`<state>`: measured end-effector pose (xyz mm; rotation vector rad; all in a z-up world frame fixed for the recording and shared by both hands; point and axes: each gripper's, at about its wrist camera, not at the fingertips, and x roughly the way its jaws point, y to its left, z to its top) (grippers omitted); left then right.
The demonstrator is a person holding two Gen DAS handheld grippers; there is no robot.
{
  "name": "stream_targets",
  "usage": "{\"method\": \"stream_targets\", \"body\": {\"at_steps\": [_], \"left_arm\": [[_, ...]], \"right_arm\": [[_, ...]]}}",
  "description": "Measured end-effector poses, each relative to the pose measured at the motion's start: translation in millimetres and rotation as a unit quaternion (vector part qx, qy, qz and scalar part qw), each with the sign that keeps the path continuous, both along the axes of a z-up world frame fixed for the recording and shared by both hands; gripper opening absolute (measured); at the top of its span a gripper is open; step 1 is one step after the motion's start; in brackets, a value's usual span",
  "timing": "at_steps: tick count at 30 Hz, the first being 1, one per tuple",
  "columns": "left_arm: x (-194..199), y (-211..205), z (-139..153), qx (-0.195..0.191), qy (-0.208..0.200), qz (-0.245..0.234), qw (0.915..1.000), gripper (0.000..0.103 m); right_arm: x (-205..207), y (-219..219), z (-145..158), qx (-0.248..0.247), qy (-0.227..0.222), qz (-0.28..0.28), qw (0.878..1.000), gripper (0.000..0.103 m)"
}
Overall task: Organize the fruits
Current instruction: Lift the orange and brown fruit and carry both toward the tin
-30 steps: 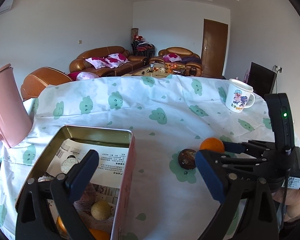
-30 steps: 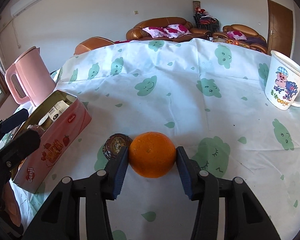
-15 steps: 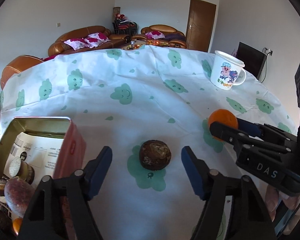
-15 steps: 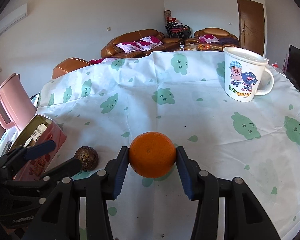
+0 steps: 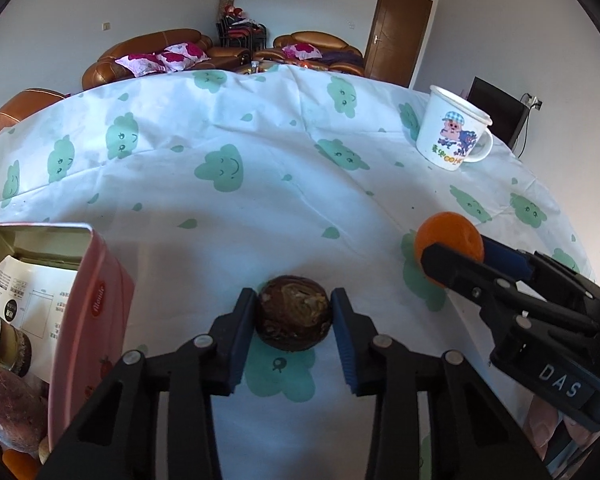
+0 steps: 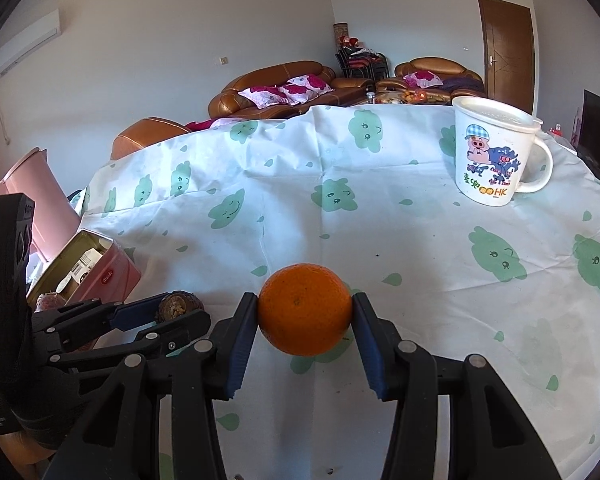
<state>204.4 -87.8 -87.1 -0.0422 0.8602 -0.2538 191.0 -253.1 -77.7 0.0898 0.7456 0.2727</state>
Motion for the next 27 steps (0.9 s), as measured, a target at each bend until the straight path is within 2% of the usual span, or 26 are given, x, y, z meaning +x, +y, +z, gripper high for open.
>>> {"method": "stream_targets", "body": {"at_steps": [7, 27], "left_arm": [[-12, 3, 13, 0.011, -0.049, 0.015, 0.9986, 0.04], [-32, 8, 30, 0.013, -0.122, 0.039, 0.9917, 0.04]], "right_arm": [[-11, 5, 9, -0.011, -0.037, 0.007, 0.999, 0.049], [-31, 3, 21, -0.002, -0.098, 0.016, 0.995, 0.049]]}}
